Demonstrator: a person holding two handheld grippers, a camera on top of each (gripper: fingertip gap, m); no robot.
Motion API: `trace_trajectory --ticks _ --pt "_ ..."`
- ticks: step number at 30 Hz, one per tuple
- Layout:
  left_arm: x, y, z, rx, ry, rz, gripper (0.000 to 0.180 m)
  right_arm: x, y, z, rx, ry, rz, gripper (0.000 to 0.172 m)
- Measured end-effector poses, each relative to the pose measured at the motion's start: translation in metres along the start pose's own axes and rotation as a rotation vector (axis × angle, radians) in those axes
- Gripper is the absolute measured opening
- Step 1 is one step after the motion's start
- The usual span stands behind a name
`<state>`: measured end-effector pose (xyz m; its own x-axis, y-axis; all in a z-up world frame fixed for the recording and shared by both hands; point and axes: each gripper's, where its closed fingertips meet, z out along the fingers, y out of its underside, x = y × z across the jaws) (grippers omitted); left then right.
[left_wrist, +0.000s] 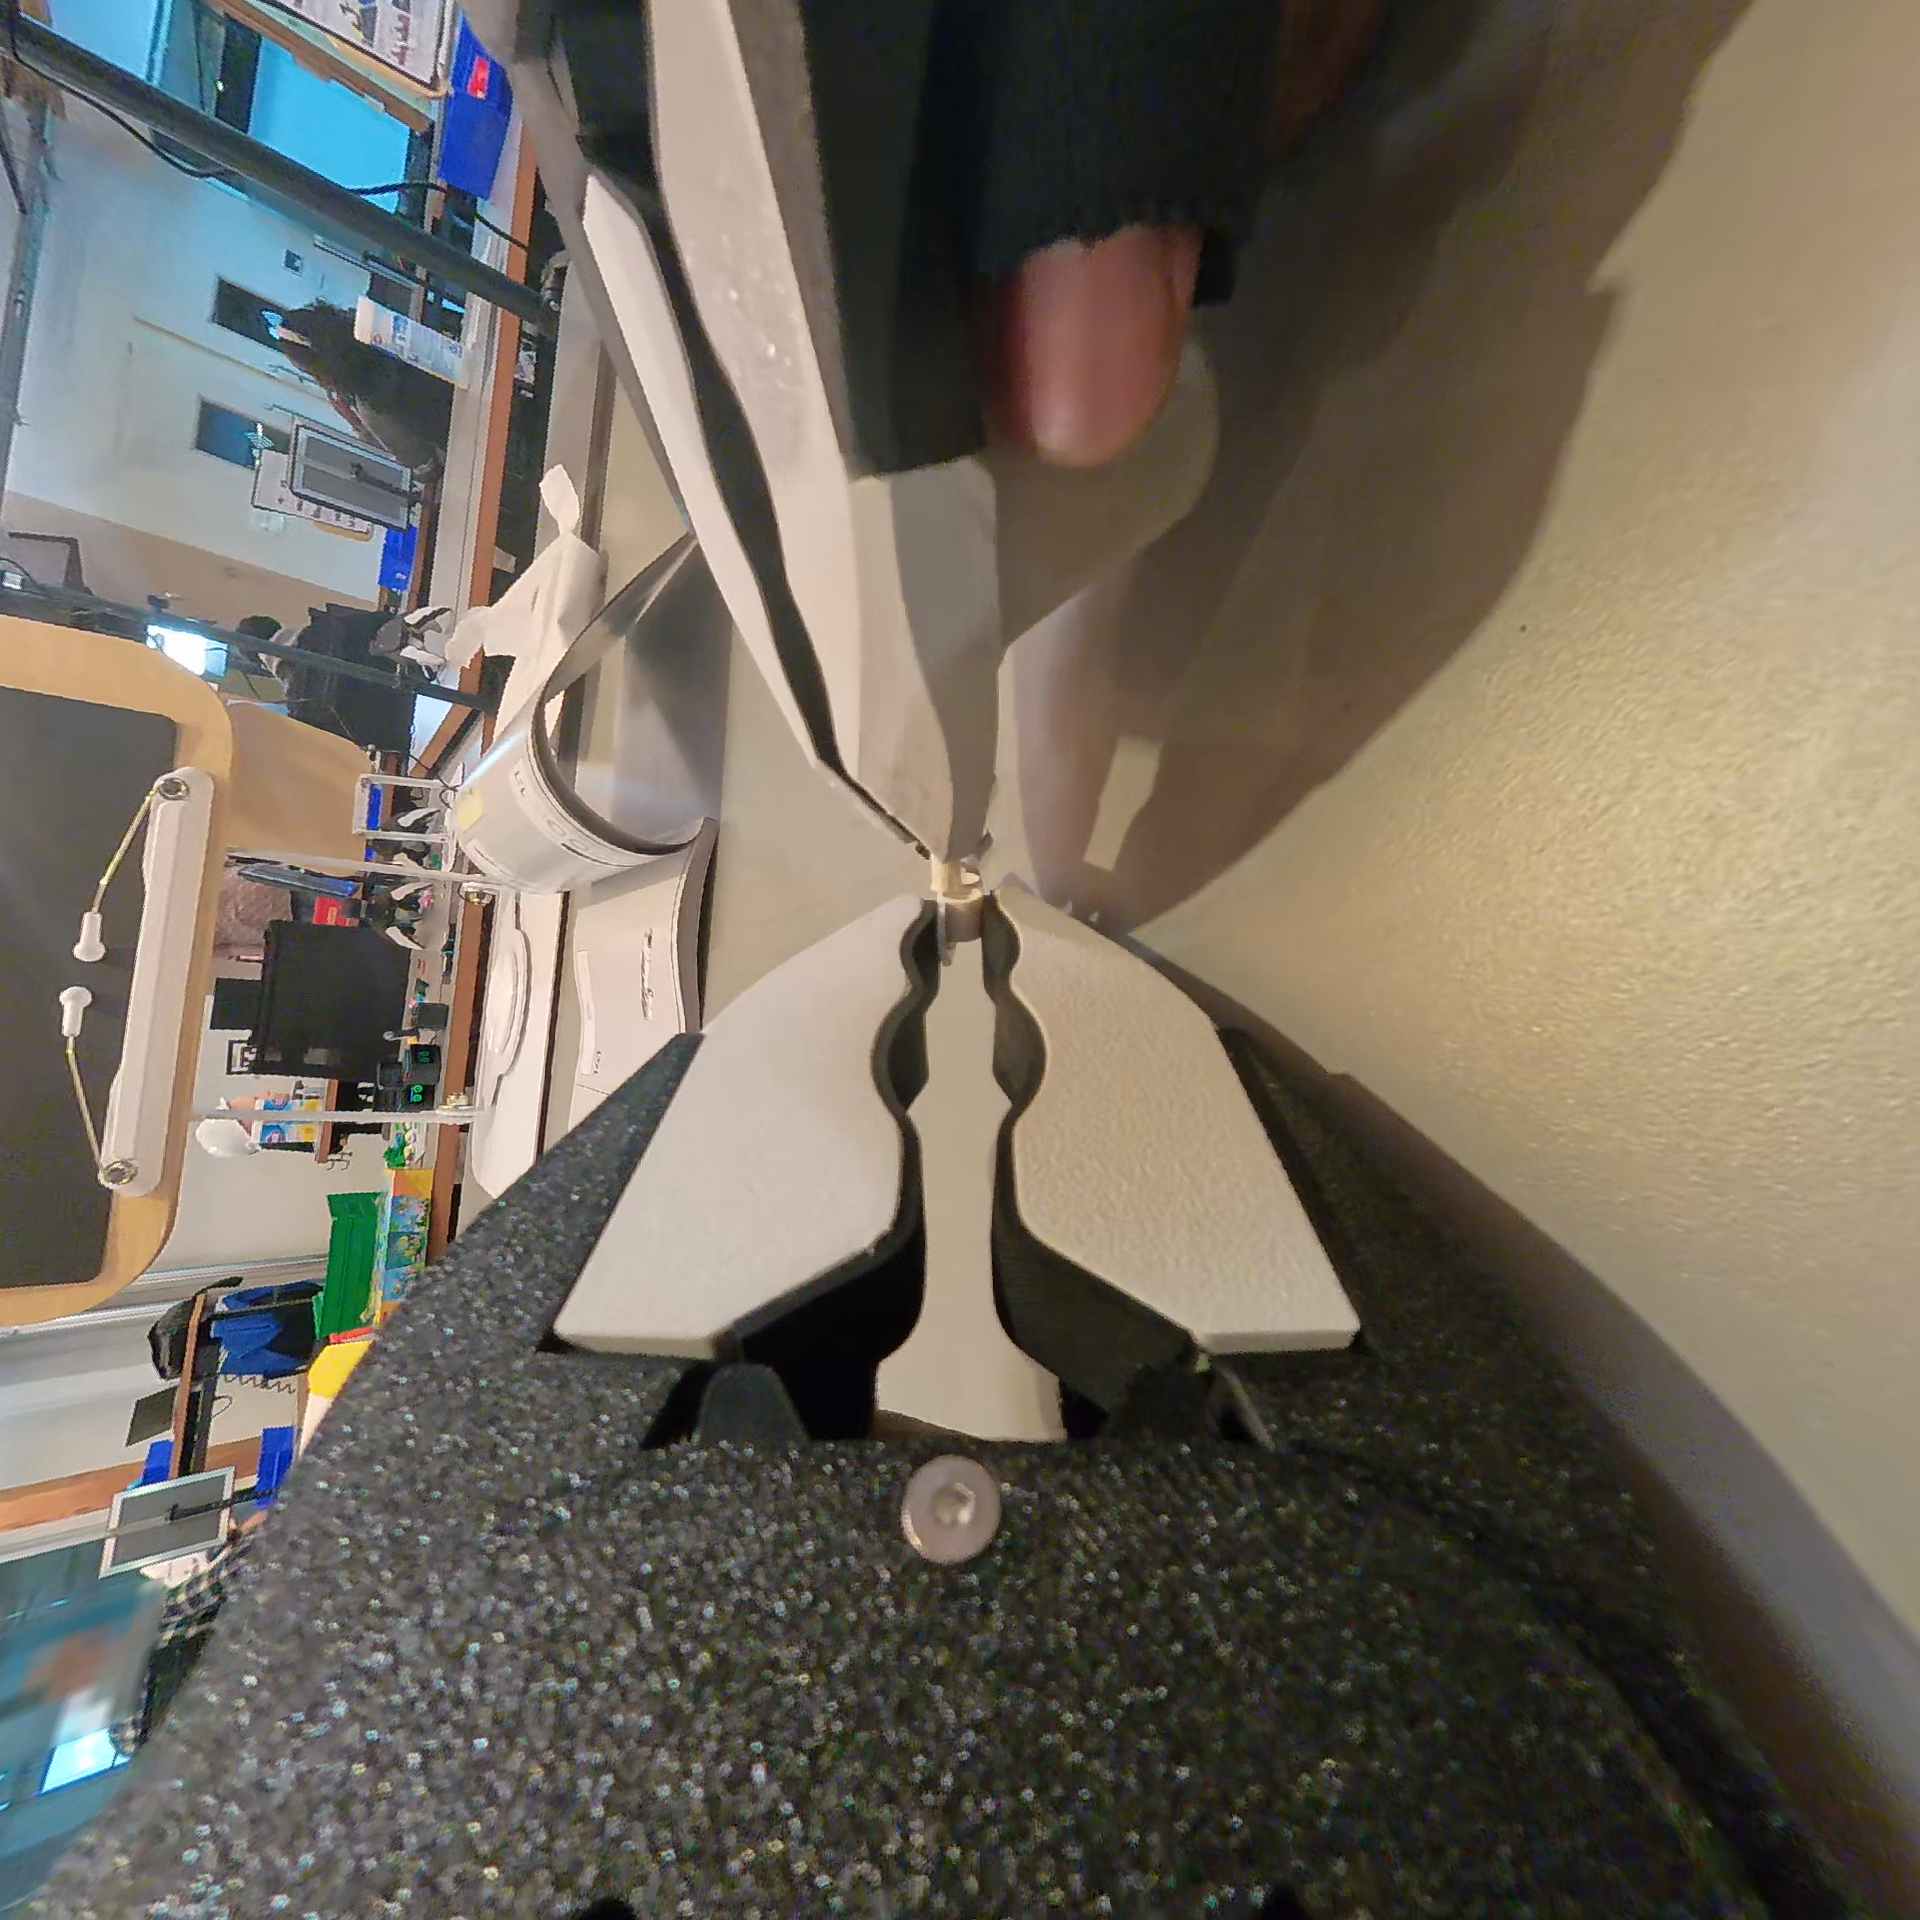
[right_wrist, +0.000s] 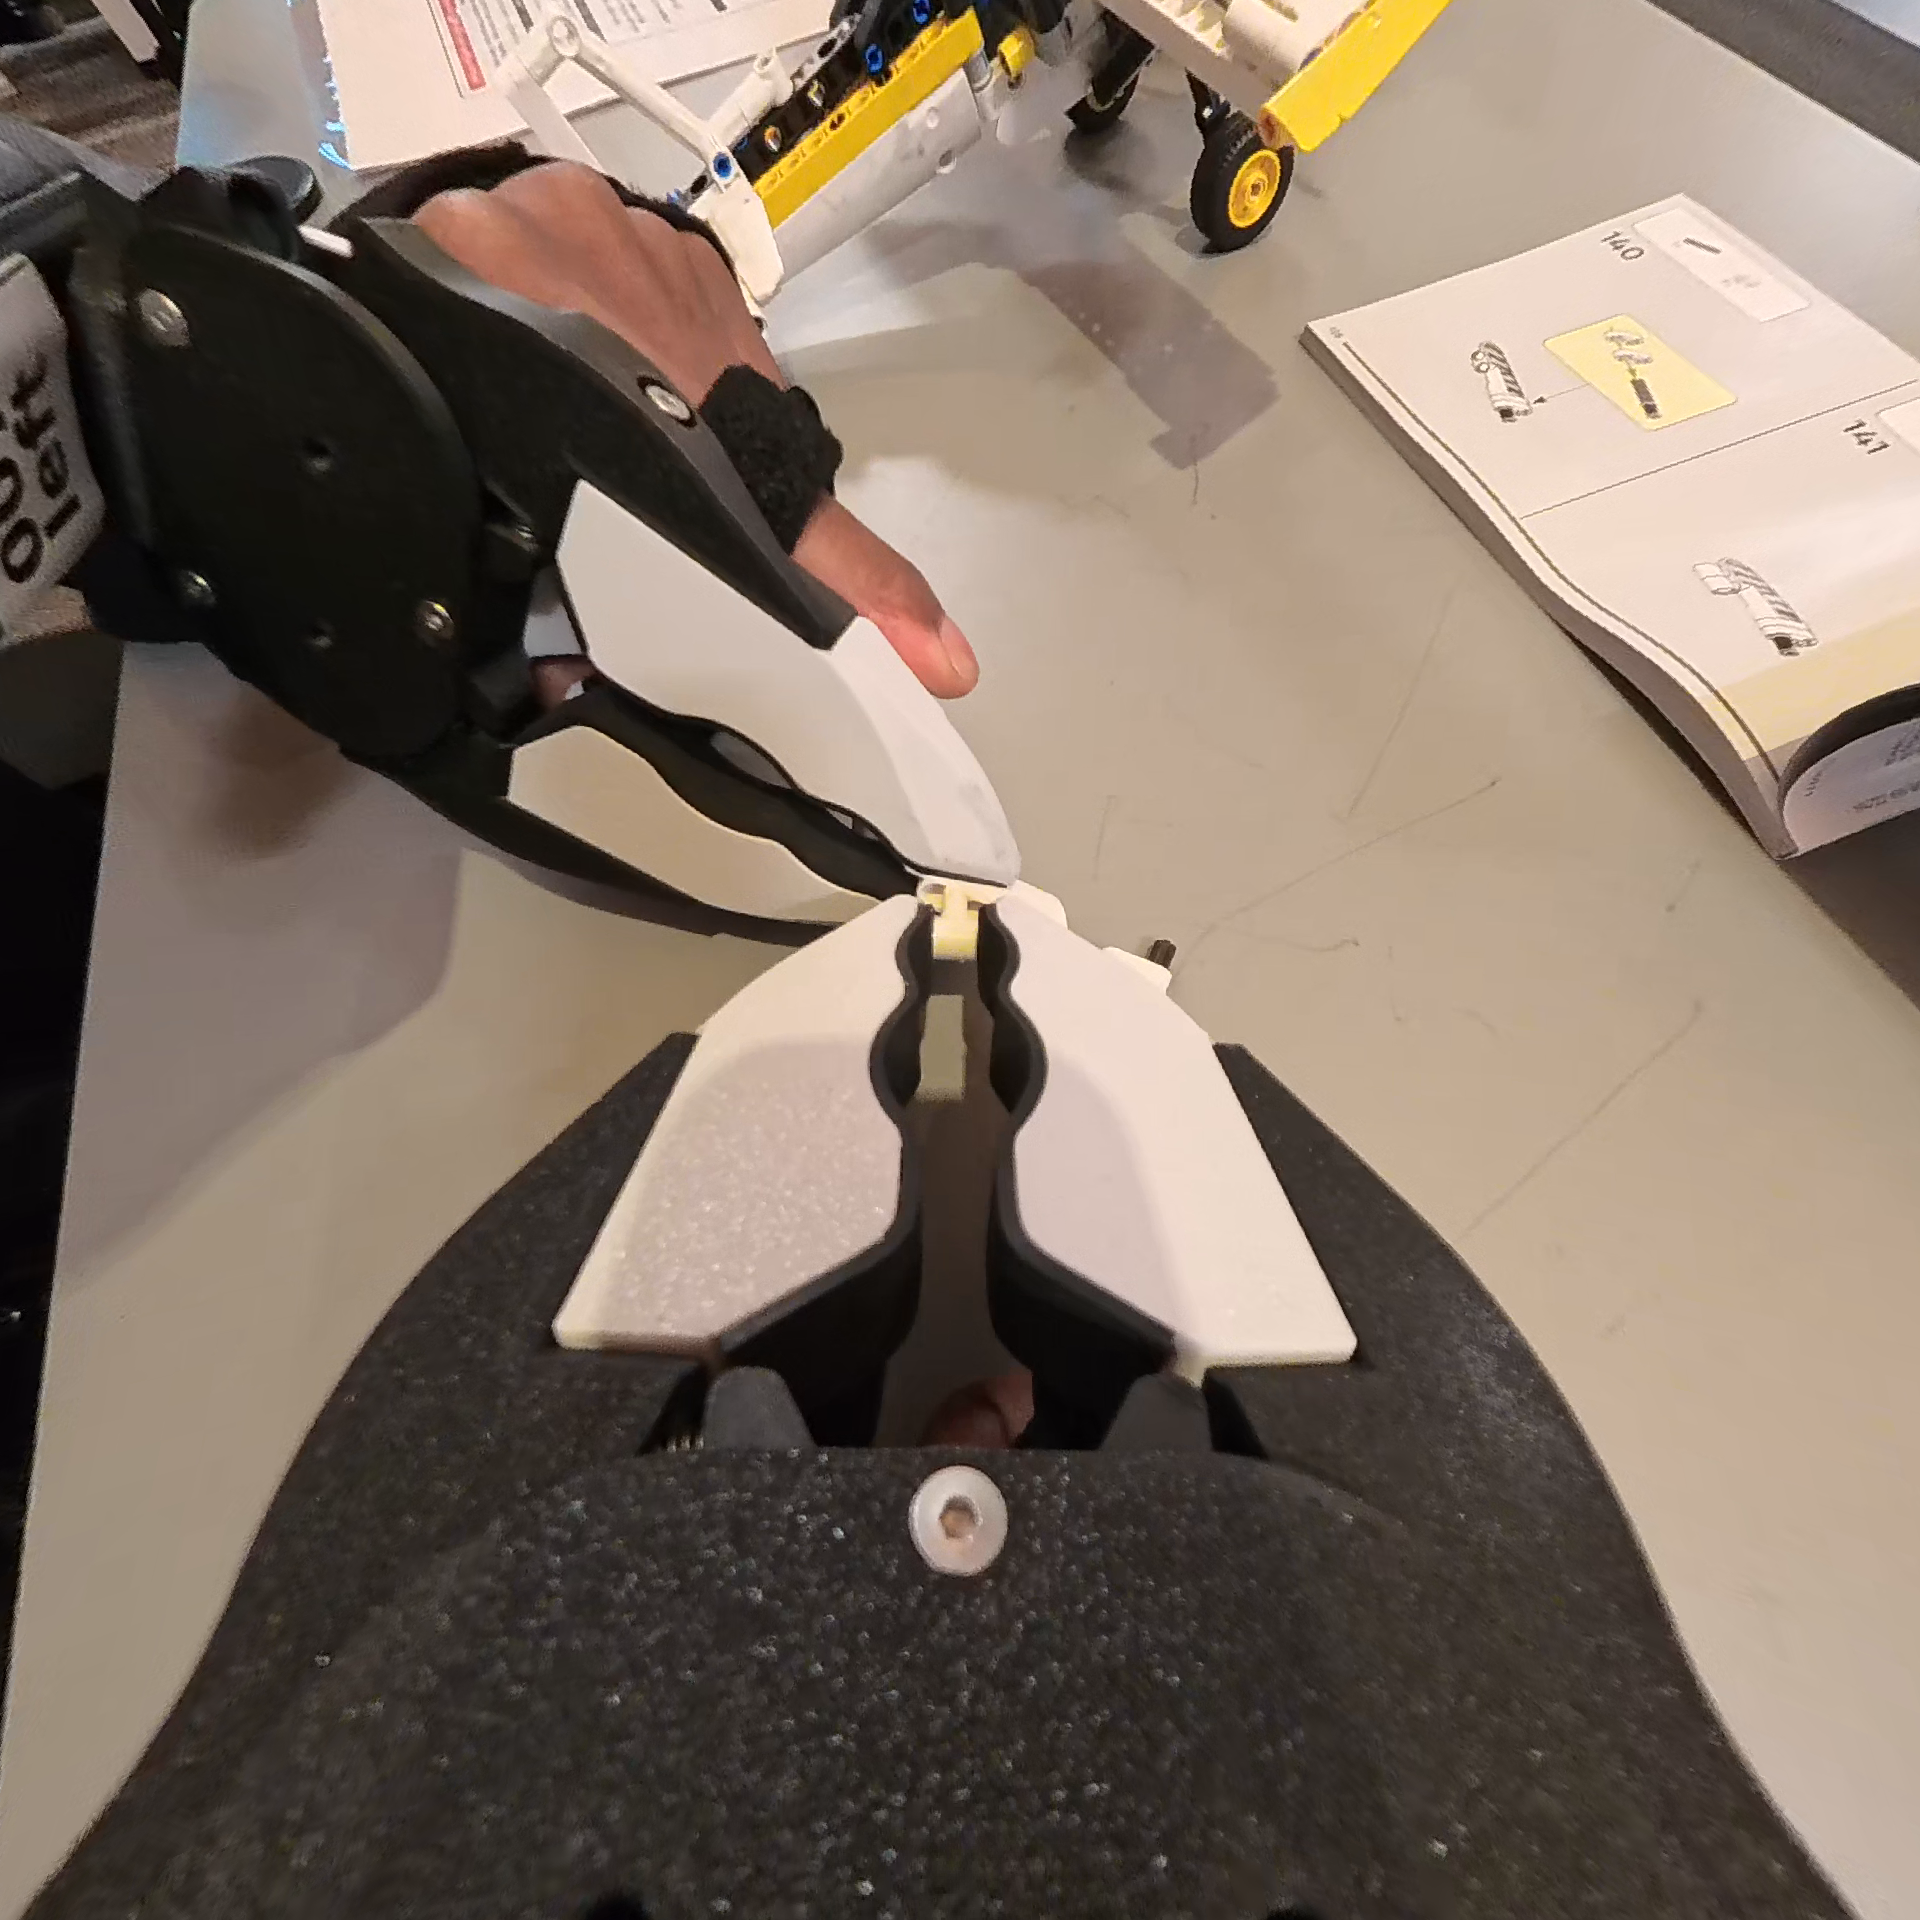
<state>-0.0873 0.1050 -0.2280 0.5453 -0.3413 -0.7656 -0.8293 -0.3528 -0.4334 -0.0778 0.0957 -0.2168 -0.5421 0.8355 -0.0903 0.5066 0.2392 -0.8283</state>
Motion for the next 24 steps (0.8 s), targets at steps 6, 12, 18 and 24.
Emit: trace_trajectory --ticks 6,12,18,24 --pt "-0.0002 -0.0002 -0.0009 -0.01 -0.017 0.041 0.008 -0.0054 0.0034 0.0005 -0.038 -0.021 -0.009 0.007" --pt "0.0004 -0.0004 -0.0005 -0.025 -0.037 0.084 0.008 -0.0039 0.0019 -0.0006 -0.034 -0.017 0.036 0.007" --pt "-0.0022 0.0015 -0.0005 -0.056 -0.076 0.107 0.008 -0.002 0.0004 0.0006 -0.027 0.022 0.087 0.007" --pt "-0.0011 -0.0004 -0.0008 -0.061 -0.099 0.141 0.008 -0.002 -0.0006 0.0004 -0.026 0.043 0.134 0.007"
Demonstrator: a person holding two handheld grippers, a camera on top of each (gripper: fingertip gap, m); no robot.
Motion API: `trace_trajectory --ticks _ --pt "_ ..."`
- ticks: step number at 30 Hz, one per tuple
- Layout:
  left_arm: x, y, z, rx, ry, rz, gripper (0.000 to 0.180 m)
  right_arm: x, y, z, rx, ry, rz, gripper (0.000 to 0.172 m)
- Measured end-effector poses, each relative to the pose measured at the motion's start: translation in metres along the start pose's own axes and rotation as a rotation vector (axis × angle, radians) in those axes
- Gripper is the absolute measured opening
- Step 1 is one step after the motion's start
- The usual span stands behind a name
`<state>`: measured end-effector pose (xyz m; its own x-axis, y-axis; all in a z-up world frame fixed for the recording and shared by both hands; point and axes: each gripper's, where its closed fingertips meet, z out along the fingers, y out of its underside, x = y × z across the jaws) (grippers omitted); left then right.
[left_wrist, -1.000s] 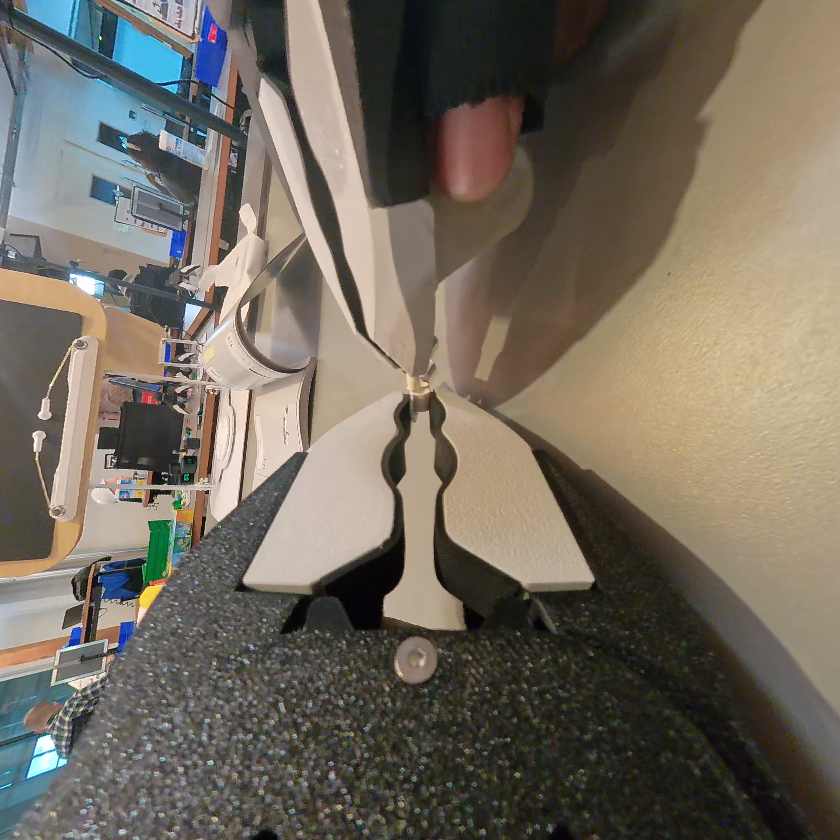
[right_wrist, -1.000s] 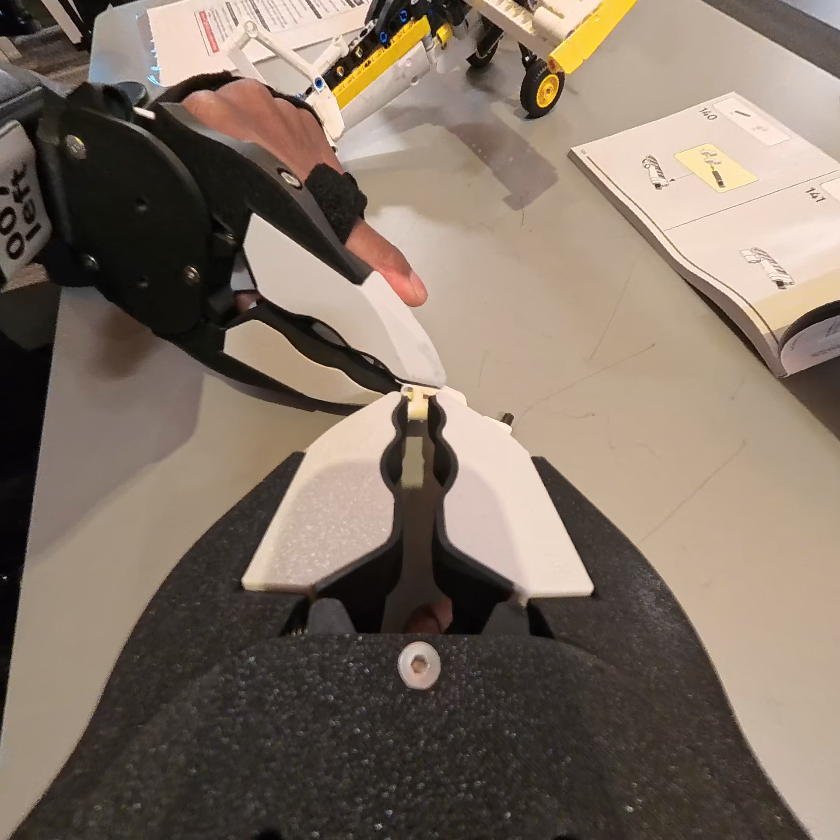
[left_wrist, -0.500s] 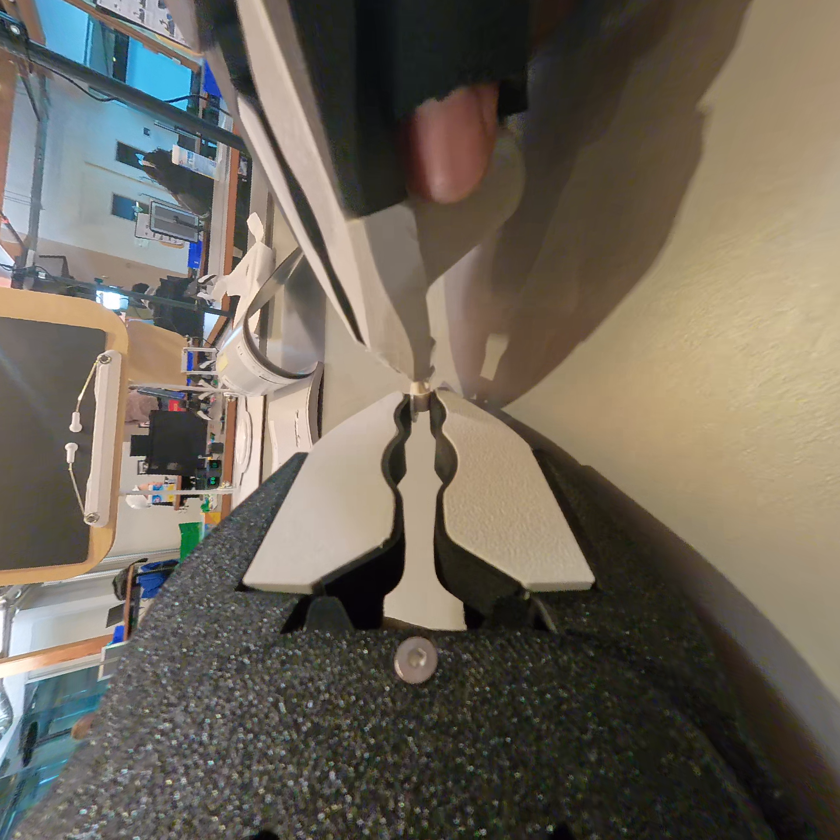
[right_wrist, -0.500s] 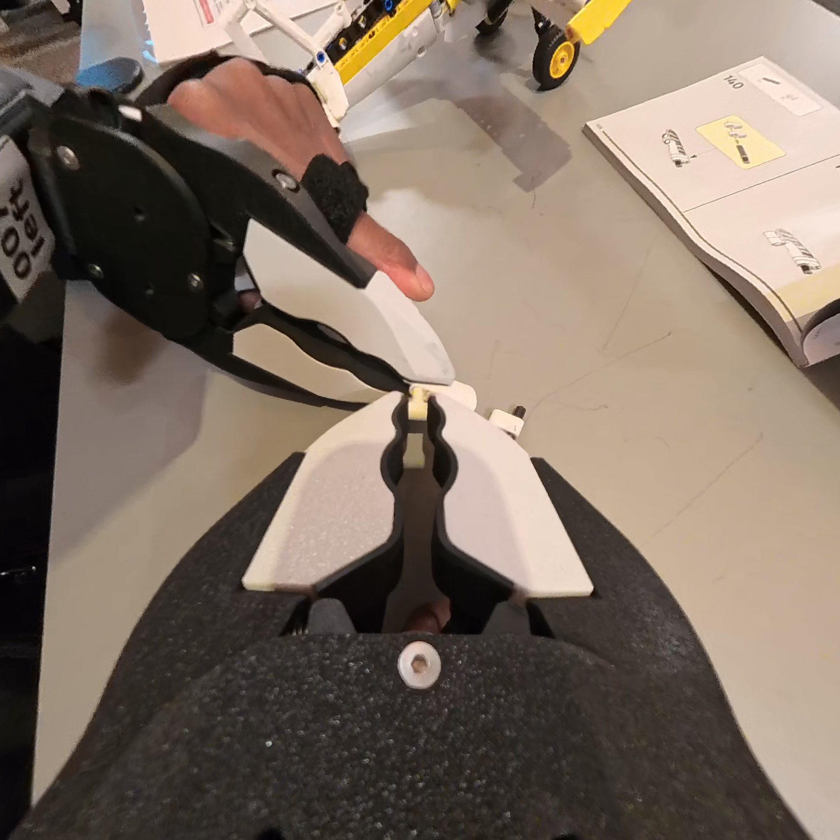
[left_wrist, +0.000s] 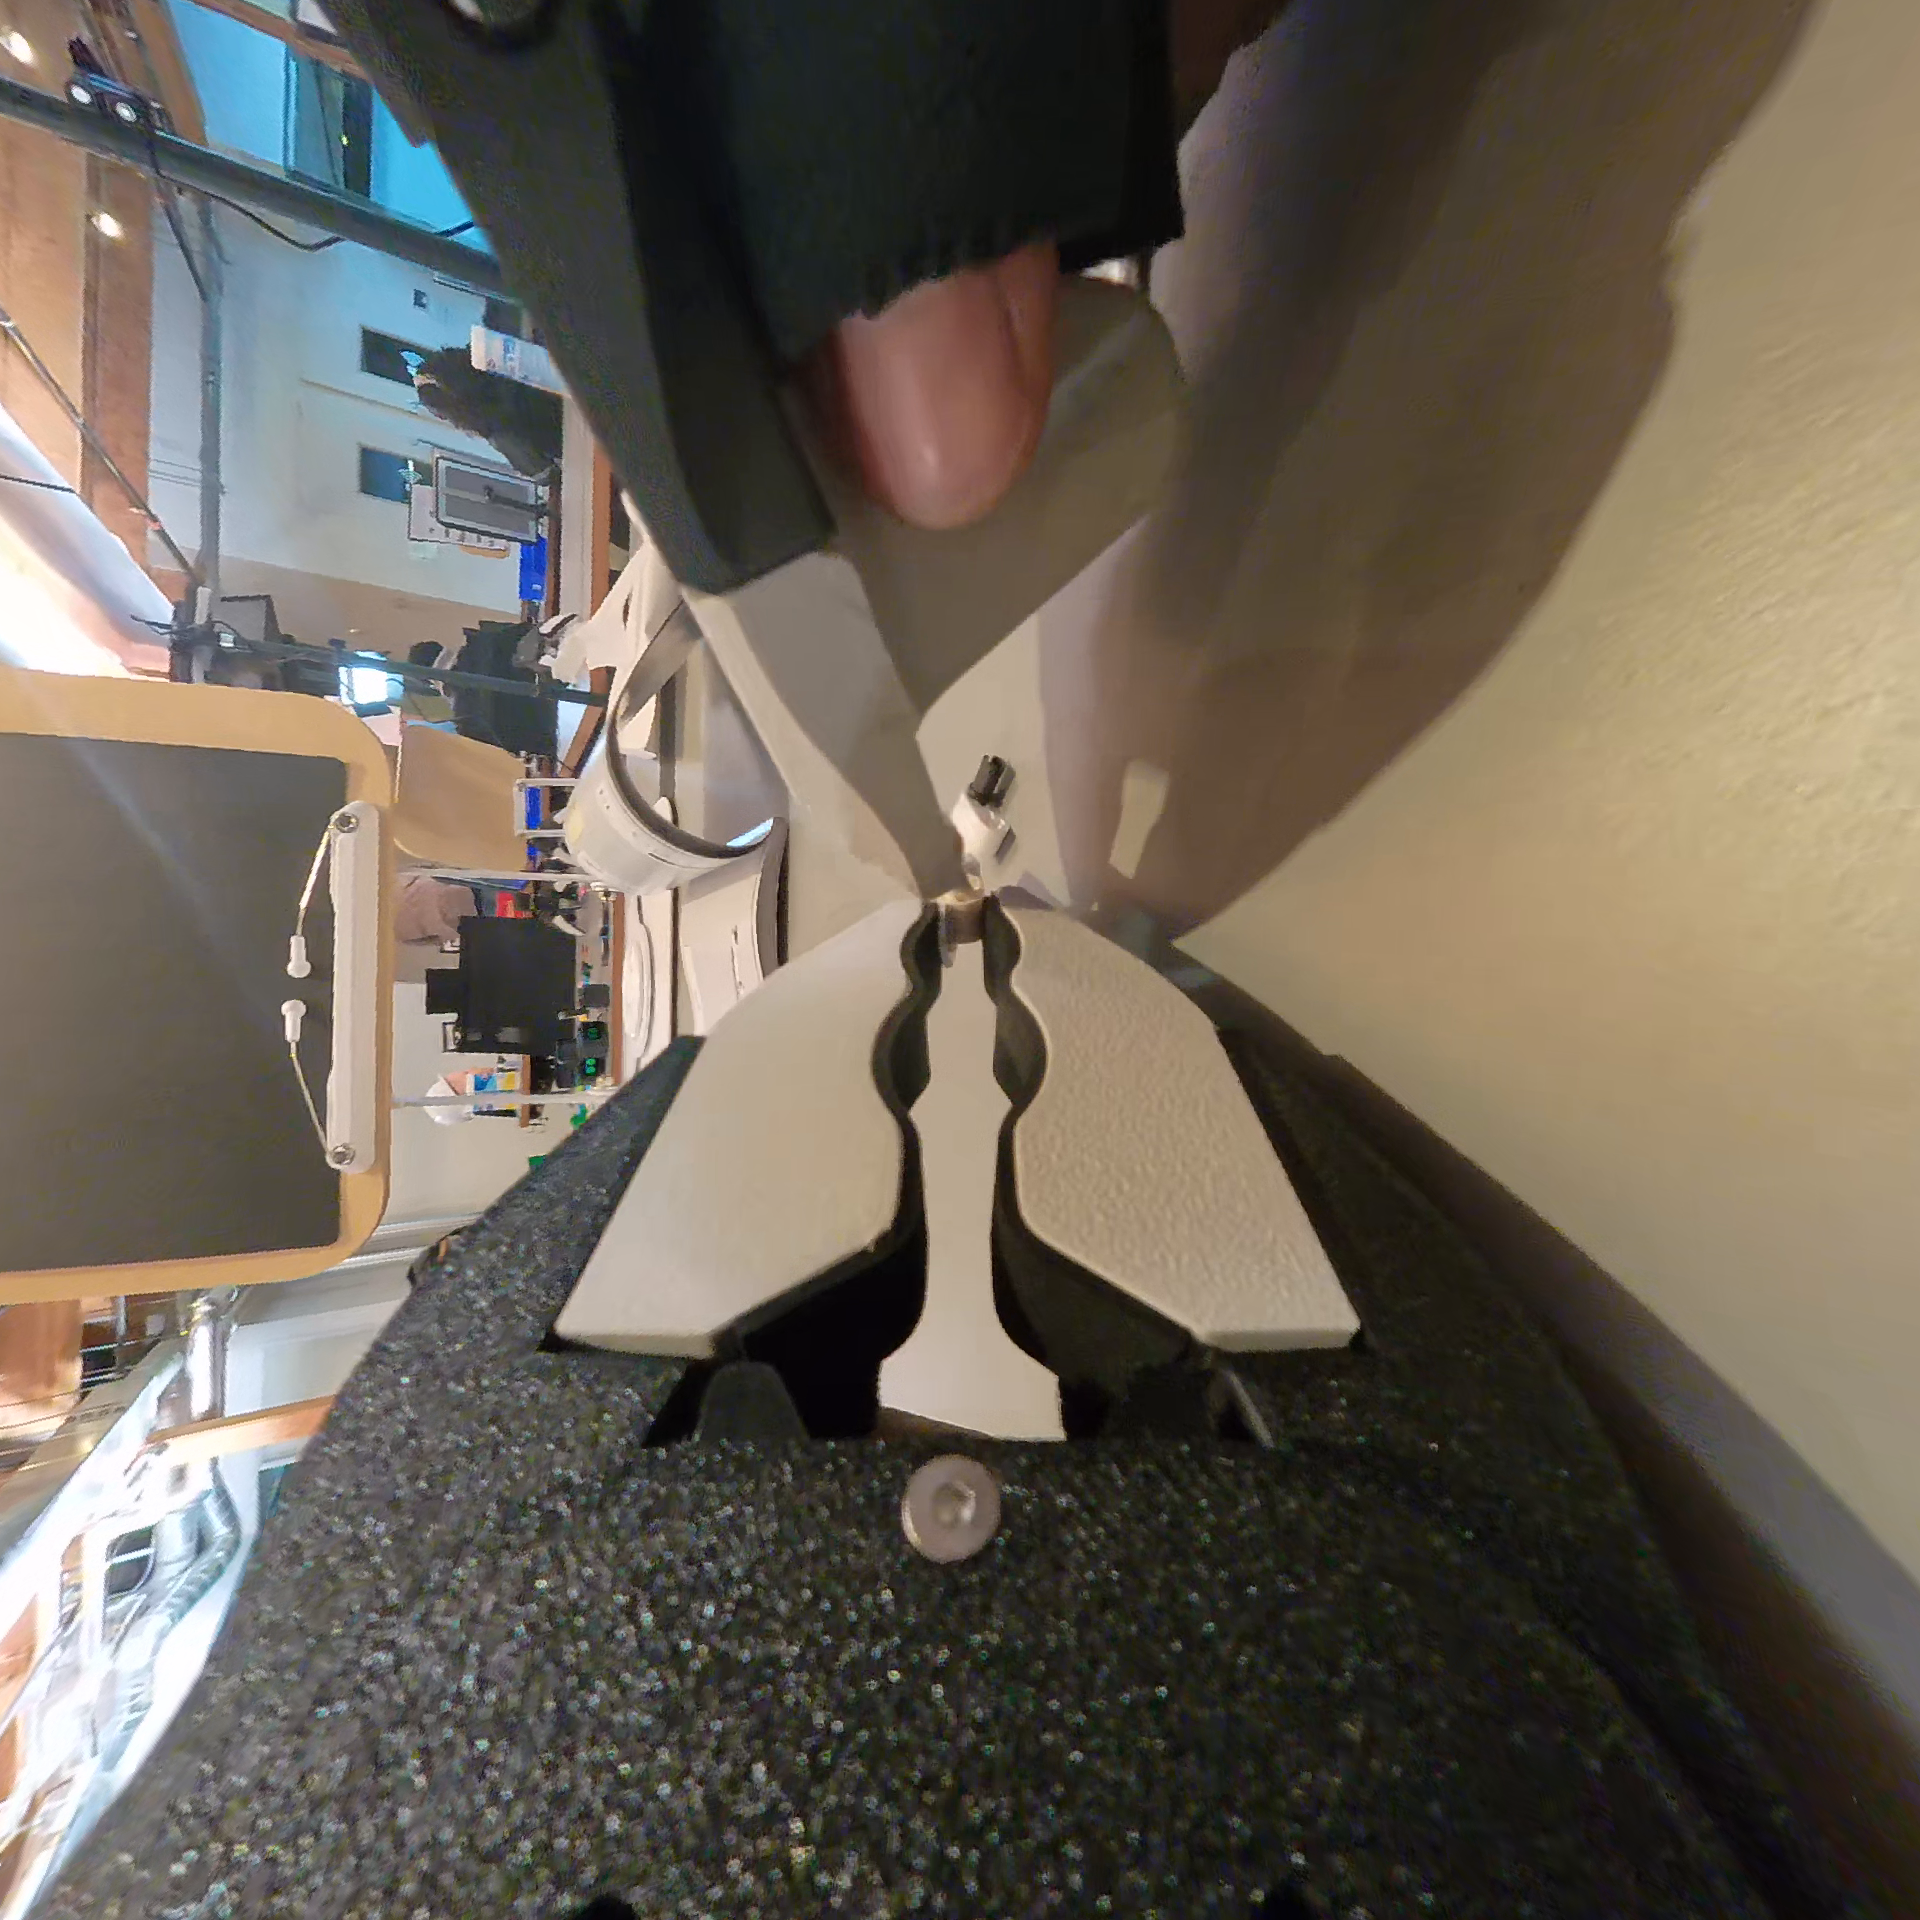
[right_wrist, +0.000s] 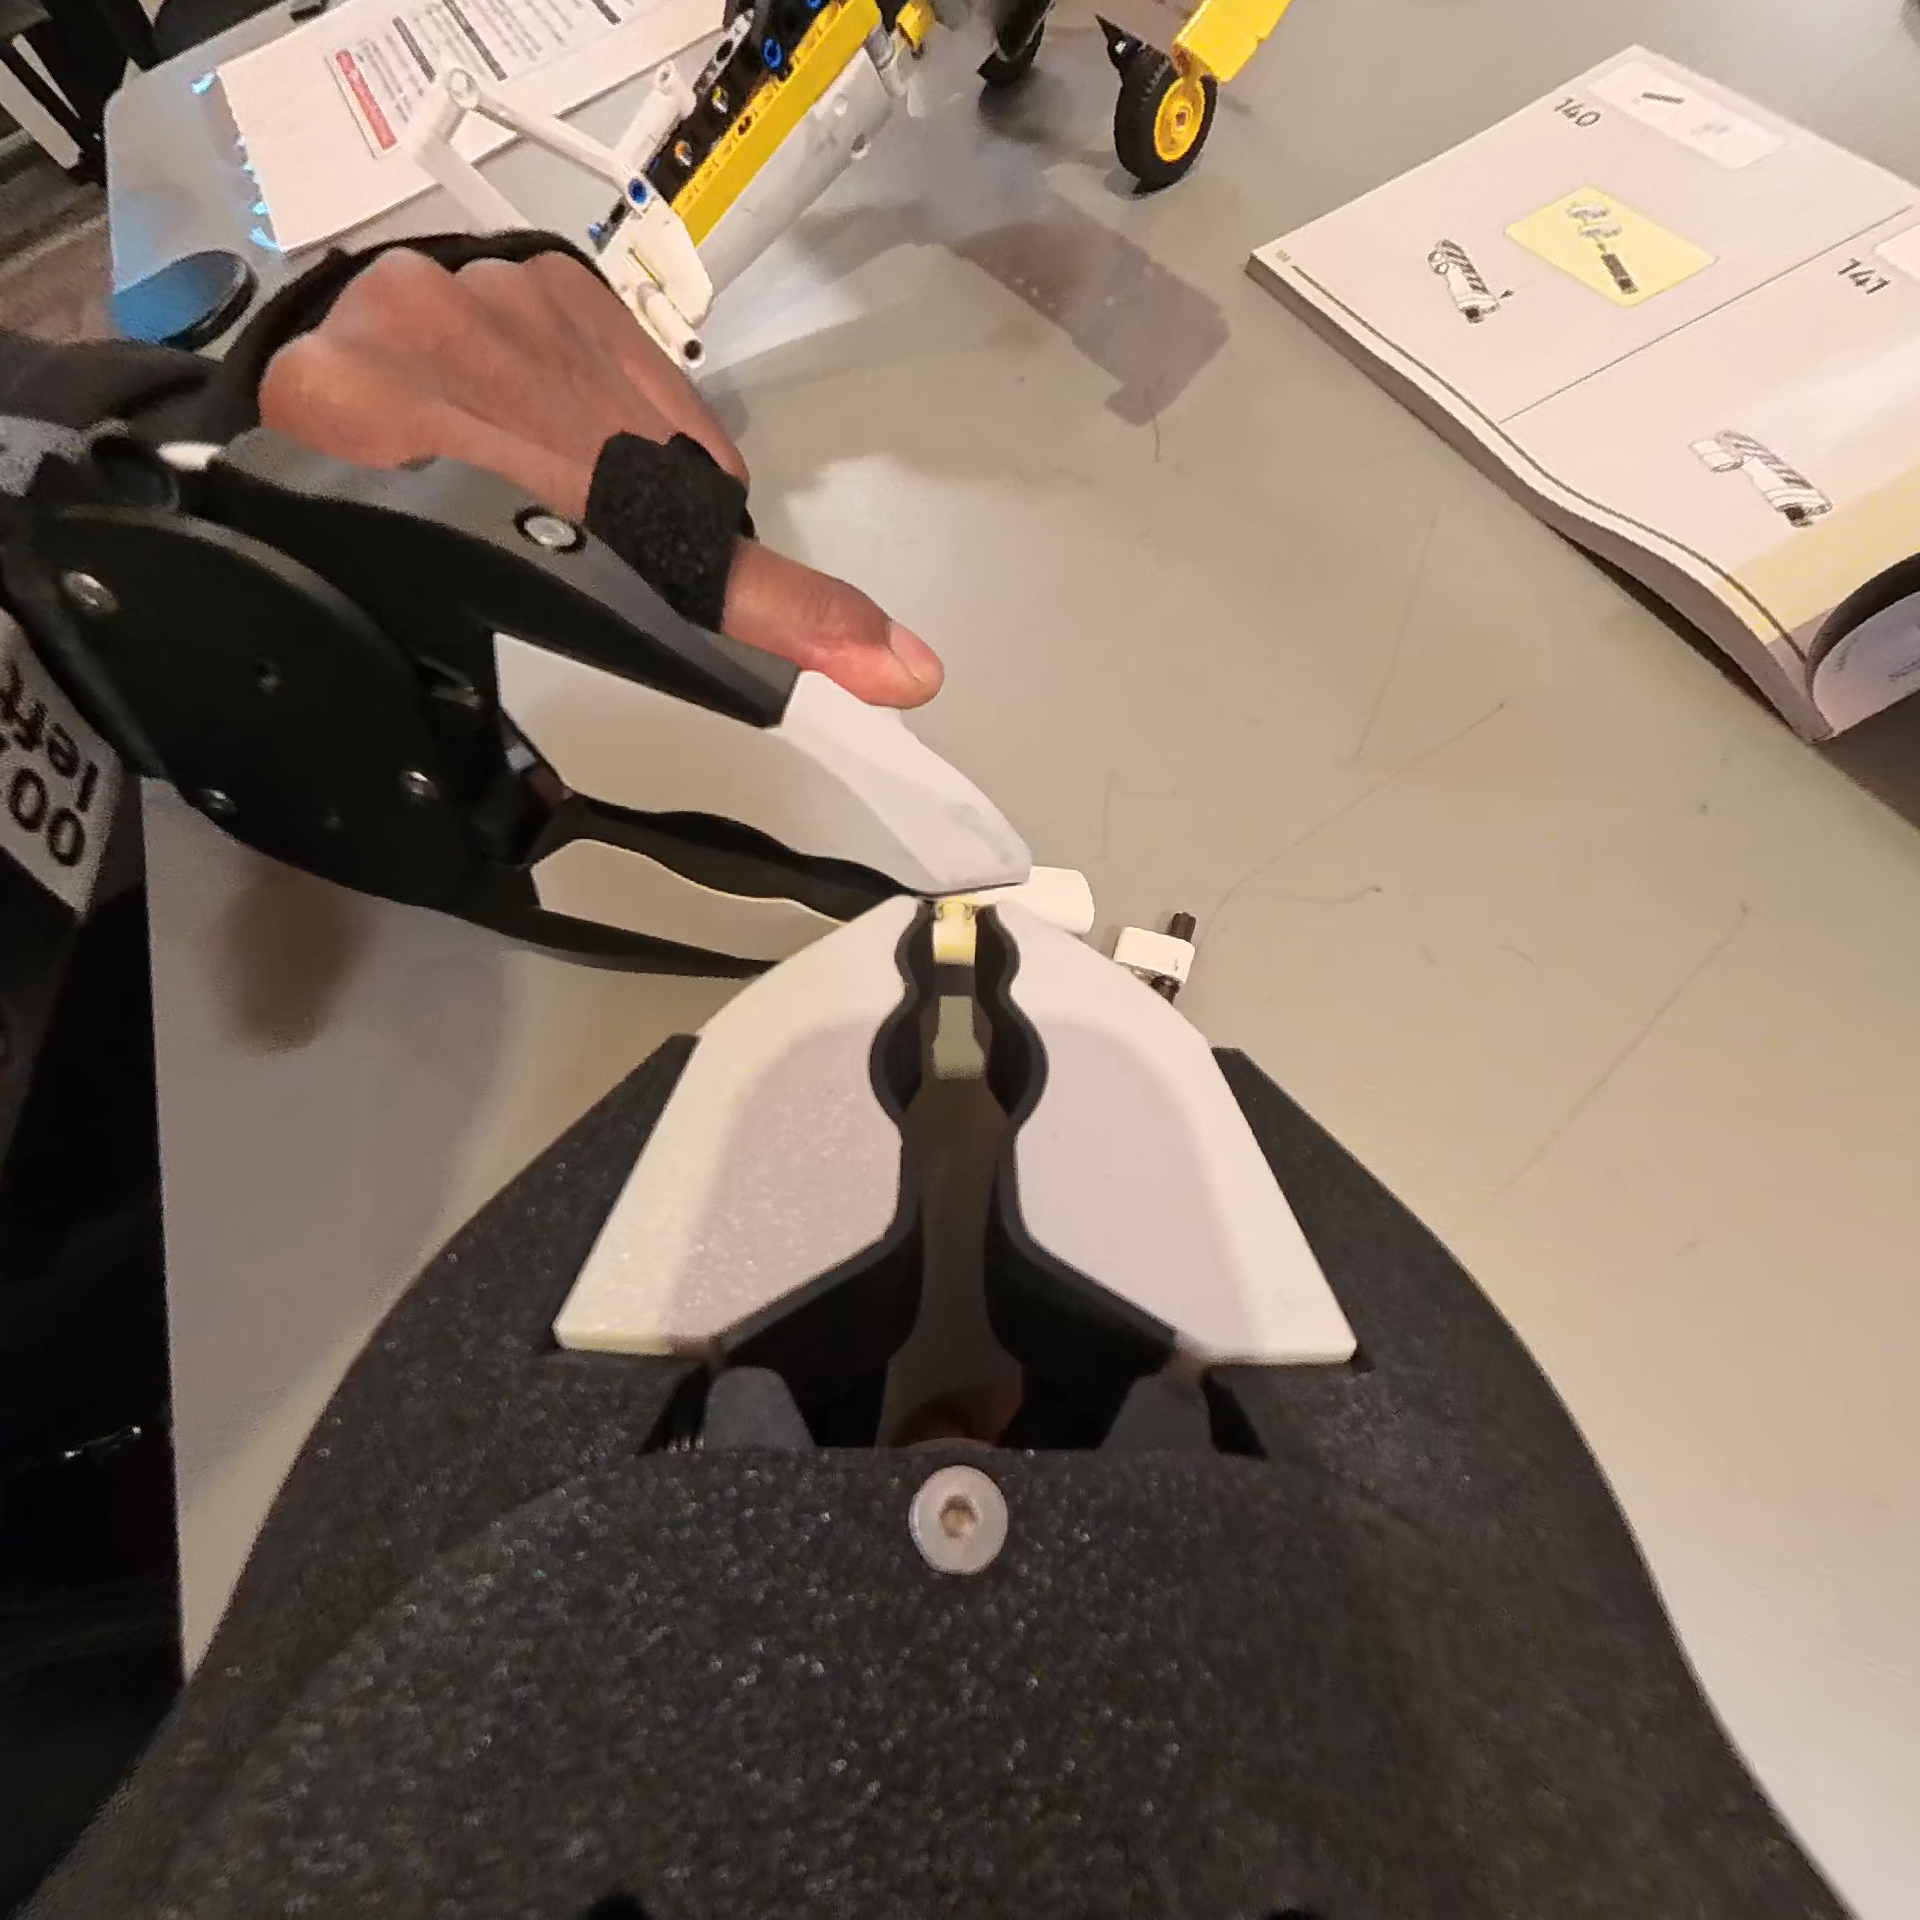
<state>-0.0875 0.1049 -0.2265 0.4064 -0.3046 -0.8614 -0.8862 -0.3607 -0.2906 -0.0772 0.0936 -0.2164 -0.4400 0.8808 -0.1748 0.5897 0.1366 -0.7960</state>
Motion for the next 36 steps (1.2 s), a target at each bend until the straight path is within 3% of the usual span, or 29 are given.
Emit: trace_trajectory --ticks 26,36 --pt "-0.009 -0.004 -0.005 0.1 -0.024 -0.293 0.007 0.004 -0.015 -0.007 0.175 -0.051 0.099 0.007" --pt "-0.01 -0.003 -0.006 0.083 -0.046 -0.288 0.007 0.005 -0.016 -0.006 0.19 -0.04 0.172 0.007"
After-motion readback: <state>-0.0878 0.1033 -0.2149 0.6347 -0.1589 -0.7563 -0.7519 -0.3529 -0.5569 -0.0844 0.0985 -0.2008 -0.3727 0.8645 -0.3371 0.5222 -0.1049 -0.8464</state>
